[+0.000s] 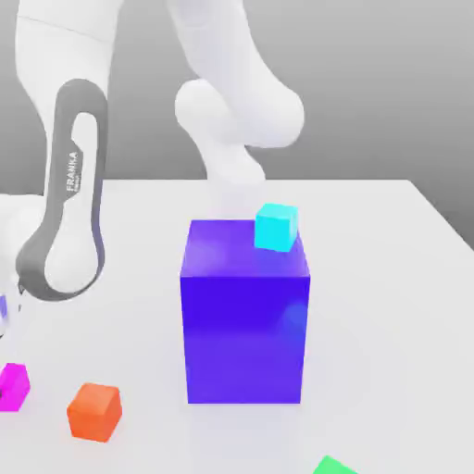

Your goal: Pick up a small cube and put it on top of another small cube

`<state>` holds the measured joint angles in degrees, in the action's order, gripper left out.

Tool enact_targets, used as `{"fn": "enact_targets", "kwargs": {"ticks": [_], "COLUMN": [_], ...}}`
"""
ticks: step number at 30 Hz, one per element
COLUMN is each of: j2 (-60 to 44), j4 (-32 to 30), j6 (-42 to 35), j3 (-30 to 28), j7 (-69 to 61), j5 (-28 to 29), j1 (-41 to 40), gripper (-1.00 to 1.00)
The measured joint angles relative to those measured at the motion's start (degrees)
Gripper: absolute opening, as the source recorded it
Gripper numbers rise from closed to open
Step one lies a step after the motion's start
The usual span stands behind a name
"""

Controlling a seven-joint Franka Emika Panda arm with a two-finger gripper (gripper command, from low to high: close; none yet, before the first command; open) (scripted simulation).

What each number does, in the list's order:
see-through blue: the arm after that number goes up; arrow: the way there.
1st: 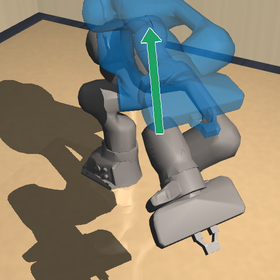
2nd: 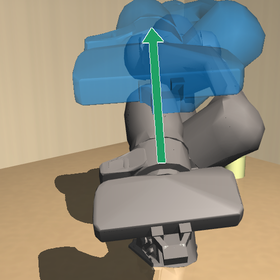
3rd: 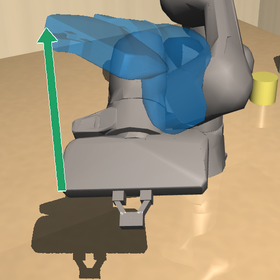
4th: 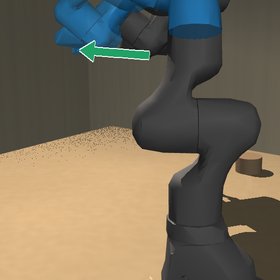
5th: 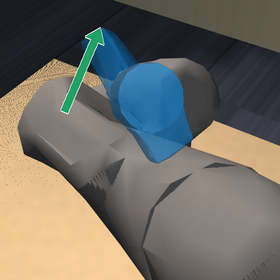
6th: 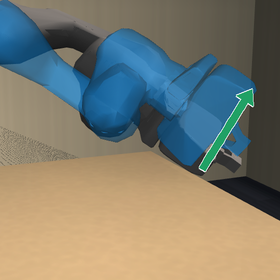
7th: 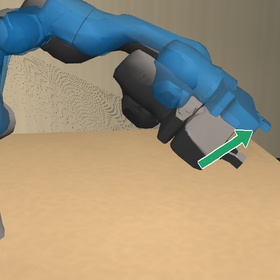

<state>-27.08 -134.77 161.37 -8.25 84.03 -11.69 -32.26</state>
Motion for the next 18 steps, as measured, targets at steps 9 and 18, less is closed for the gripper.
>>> {"fn": "enact_targets", "kwargs": {"ticks": [9,18], "j2": [9.56,11.19], "j4": [0.16,2.7], "j6": [-9.72,-13.77], "j3": [3.72,16.16], "j7": [-1.16,-8.64], "j5": [7.84,14.79], "j1": [9.22,22.24], "gripper": [-1.0,-1.0]}}
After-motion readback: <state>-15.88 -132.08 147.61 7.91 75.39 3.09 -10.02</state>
